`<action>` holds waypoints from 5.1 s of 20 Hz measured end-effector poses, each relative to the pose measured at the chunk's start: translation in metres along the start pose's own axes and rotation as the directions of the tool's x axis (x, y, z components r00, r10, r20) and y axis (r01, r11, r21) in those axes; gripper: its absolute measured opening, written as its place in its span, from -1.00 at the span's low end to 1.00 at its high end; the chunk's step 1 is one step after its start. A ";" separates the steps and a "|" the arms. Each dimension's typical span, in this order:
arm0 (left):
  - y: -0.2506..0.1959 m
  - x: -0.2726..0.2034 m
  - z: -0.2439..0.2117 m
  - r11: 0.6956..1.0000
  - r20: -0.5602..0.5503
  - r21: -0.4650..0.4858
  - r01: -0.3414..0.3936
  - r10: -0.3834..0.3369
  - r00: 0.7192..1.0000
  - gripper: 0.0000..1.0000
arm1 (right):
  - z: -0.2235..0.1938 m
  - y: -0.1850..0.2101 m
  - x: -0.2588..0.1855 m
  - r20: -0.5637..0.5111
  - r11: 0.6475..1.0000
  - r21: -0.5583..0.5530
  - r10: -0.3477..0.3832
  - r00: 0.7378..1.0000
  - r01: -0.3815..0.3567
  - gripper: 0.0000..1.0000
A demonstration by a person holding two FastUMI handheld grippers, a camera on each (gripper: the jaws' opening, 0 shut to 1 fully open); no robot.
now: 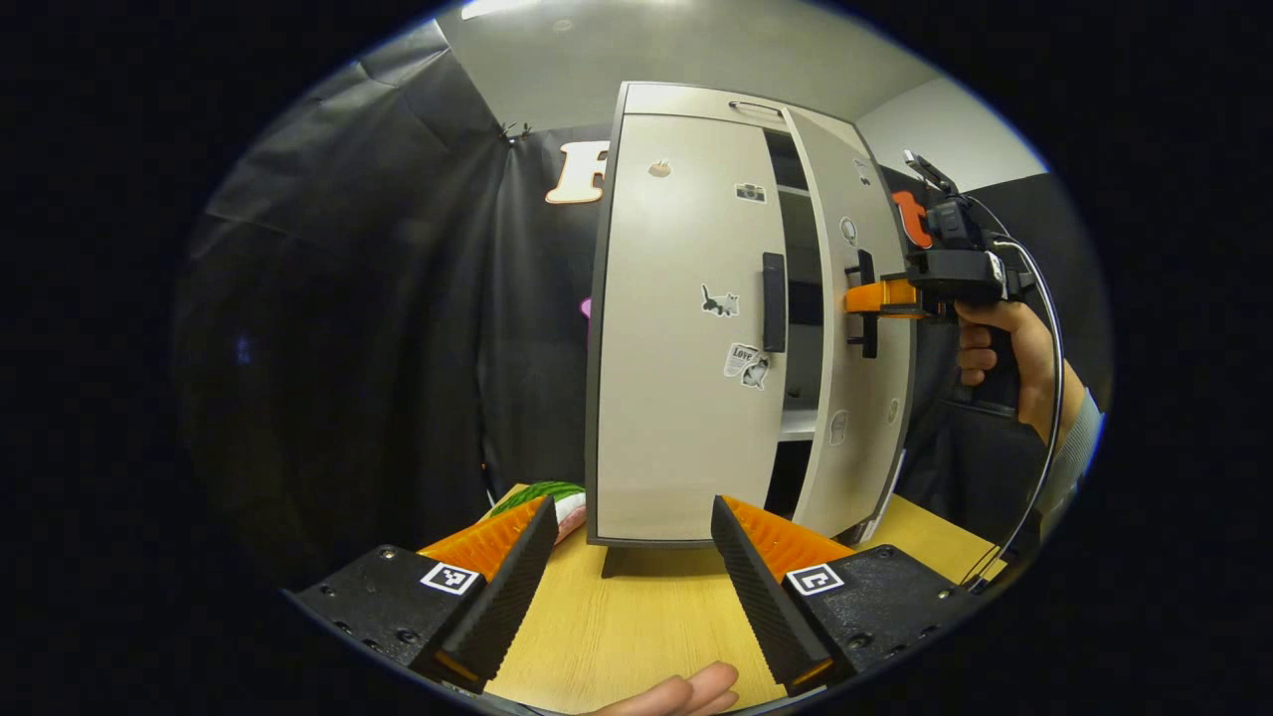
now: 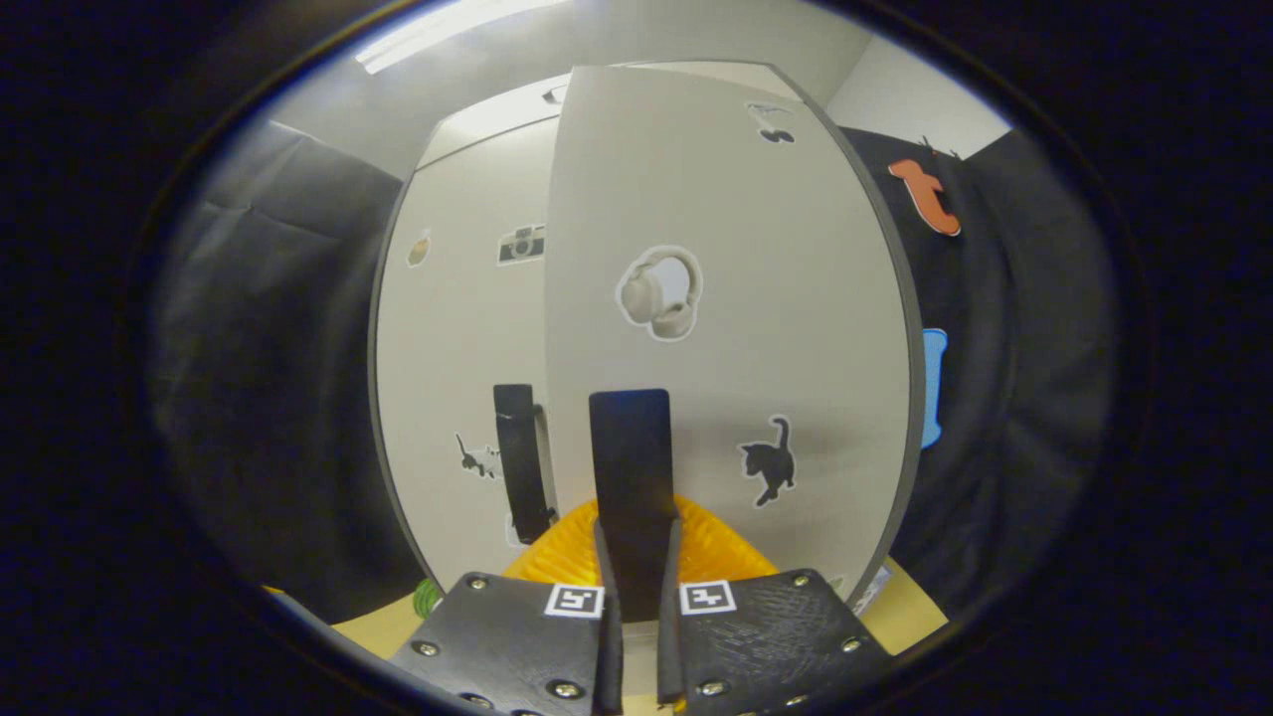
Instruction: Open the right door of the double-door shoe cabinet with the right hand, and open the left door with the left hand.
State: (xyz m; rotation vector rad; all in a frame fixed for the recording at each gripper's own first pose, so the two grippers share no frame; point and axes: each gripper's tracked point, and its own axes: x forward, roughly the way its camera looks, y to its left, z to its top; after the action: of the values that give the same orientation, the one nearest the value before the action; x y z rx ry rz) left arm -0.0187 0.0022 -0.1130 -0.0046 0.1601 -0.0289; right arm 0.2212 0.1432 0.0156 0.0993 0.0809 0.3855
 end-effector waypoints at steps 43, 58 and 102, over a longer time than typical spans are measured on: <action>-0.064 0.015 -0.002 0.993 -0.029 0.048 0.106 -0.105 0.994 0.92 | 0.031 -0.196 -0.179 0.154 0.986 -0.012 -0.162 0.975 0.166 0.08; -0.124 0.097 0.104 0.981 0.110 -0.043 0.191 -0.186 0.976 0.92 | -0.074 -0.149 -0.274 0.141 0.938 0.070 -0.347 0.927 0.341 0.95; -0.156 0.249 0.153 0.993 0.009 0.080 0.087 -0.088 0.996 -0.58 | -0.108 -0.124 -0.308 0.178 0.957 0.040 -0.289 0.941 0.286 0.95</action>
State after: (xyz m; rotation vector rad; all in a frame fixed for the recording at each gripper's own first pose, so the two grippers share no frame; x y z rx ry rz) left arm 0.2470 -0.1602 -0.0009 0.0678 0.1465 -0.1229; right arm -0.0282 -0.0793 -0.0875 0.1343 -0.0830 0.0821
